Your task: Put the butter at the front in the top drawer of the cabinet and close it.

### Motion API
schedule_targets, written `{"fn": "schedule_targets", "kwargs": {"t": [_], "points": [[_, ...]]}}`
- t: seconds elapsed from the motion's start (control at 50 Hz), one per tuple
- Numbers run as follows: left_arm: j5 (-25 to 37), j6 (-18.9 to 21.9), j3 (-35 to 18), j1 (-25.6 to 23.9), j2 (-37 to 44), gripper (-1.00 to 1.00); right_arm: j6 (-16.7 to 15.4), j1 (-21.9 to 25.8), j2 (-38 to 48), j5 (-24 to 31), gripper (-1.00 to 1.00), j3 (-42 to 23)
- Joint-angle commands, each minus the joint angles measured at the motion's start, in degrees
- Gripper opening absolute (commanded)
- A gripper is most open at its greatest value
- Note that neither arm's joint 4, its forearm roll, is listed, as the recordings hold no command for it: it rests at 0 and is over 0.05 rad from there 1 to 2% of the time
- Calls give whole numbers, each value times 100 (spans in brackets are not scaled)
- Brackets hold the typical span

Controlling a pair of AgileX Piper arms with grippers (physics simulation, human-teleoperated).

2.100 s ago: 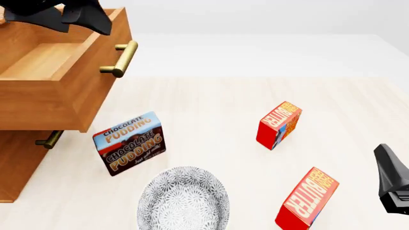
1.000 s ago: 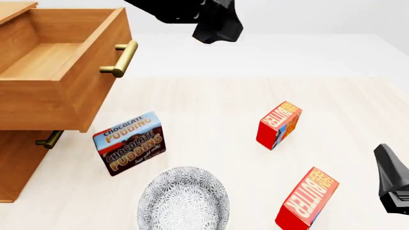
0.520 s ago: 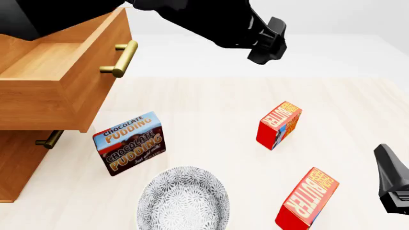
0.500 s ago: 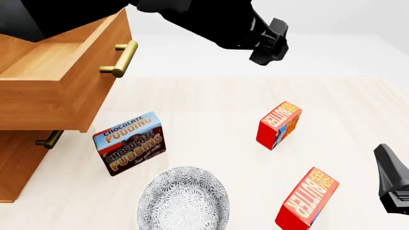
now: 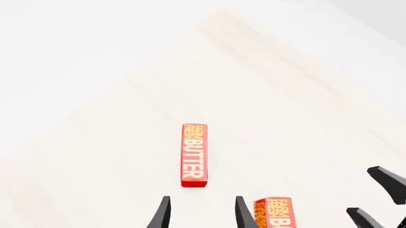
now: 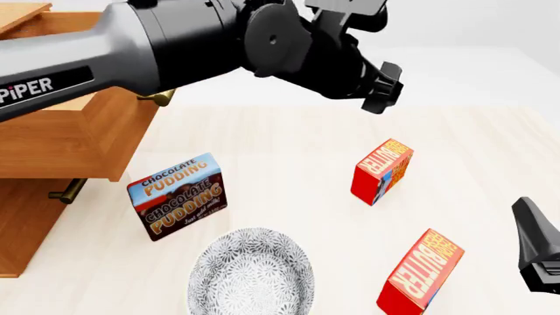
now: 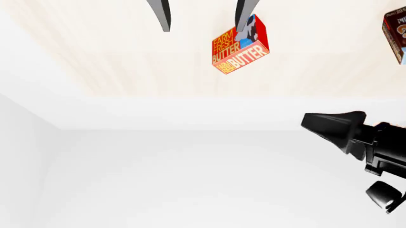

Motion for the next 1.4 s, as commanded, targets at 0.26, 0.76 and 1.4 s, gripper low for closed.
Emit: {"fn": "schedule_targets", "kwargs": {"t": [0.26, 0.76, 1.4], "points": [[-574, -449, 142, 35, 645, 100, 5, -2, 2, -8, 100, 7], [-866, -721, 206, 62, 1208, 100, 8, -2, 1, -9, 100, 7], [-790, -799, -66, 156, 1844, 100, 3, 57, 25, -32, 100, 10]]}}
